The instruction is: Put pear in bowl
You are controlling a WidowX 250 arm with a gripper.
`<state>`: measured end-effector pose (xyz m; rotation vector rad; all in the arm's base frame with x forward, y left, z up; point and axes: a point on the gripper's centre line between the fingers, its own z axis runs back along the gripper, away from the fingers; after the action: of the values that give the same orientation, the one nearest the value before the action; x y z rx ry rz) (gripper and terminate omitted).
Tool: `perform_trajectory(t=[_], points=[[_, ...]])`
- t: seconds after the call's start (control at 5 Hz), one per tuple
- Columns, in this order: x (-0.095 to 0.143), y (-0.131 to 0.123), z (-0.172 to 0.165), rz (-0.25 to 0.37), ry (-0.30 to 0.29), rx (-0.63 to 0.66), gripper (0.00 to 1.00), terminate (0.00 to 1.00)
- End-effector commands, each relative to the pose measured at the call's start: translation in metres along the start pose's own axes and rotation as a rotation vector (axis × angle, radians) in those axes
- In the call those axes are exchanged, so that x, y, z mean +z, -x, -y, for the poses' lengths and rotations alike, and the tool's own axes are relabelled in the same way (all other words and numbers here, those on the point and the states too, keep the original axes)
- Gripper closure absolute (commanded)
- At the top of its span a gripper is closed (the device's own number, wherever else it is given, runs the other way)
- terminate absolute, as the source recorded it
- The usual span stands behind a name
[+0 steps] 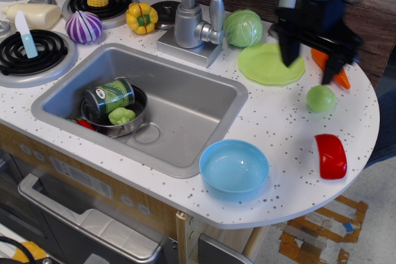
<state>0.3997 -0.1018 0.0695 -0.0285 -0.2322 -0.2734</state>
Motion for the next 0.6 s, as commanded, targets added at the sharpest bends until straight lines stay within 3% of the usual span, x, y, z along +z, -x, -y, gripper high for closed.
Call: perform_trajectory(t=[0.0, 0.4], points=[[0.009, -0.024, 0.013, 0.048, -0.039, -0.019, 0.00, 0.00], [-0.019, -0.019, 0.000, 0.113, -0.065, -0.047, 0.00, 0.00]])
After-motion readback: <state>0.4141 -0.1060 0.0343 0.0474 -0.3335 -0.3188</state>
